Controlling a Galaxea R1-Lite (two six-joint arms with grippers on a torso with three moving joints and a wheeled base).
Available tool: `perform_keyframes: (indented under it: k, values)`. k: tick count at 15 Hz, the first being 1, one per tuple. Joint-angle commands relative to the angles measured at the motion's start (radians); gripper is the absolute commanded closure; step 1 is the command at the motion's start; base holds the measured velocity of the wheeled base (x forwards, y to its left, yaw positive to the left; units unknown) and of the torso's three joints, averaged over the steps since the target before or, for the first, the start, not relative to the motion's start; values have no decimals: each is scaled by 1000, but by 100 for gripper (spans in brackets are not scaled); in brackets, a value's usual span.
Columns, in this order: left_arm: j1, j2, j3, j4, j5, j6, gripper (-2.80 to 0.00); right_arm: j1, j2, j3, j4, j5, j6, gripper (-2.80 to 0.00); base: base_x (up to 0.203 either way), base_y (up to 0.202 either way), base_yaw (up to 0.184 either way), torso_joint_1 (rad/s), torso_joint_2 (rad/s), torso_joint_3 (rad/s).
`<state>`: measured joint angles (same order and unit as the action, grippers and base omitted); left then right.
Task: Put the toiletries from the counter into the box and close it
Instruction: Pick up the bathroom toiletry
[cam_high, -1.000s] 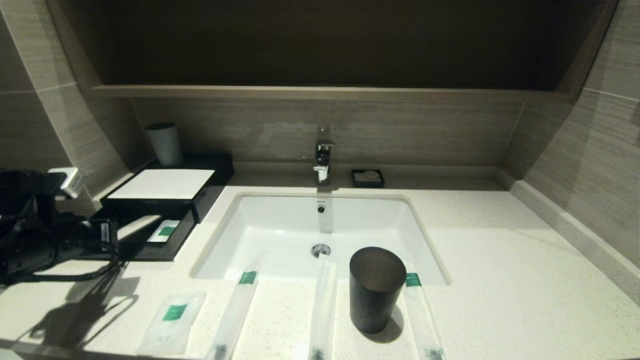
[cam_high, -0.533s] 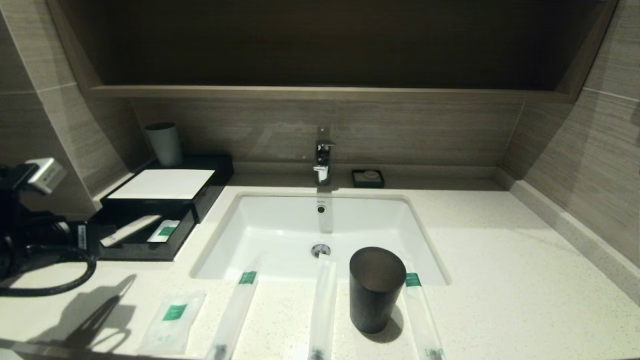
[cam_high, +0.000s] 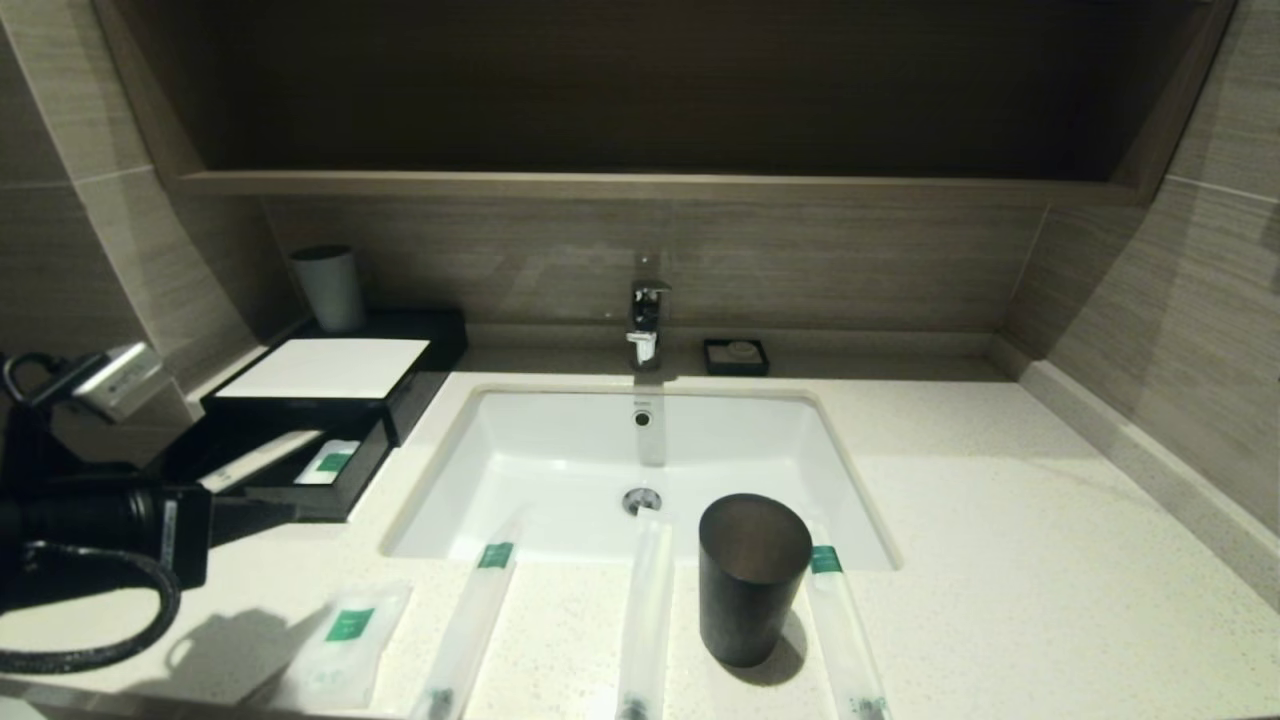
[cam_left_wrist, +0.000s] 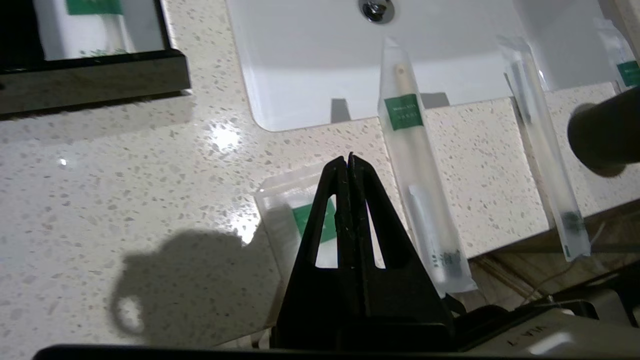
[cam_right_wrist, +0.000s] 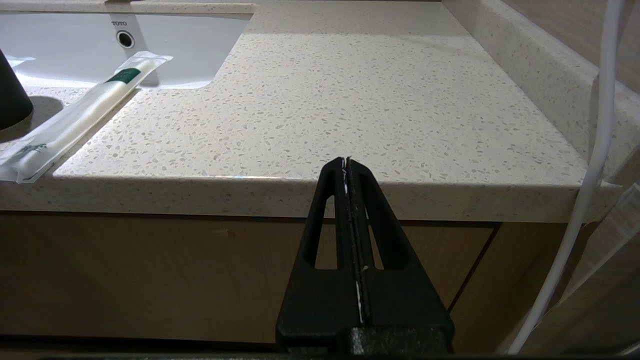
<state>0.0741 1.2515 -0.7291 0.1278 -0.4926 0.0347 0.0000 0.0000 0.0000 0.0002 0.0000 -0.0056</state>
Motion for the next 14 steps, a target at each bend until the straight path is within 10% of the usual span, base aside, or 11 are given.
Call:
perform_keyframes:
  k: [1,14]
  values:
    - [-74,-6,-9,38,-2,-8,0,0,0,0,0,0,-1,0,0,0,0,0,0,0]
    - [-266,-17,-61,173,187,-84,0,0,0,0,0,0,-1,0,0,0,0,0,0,0]
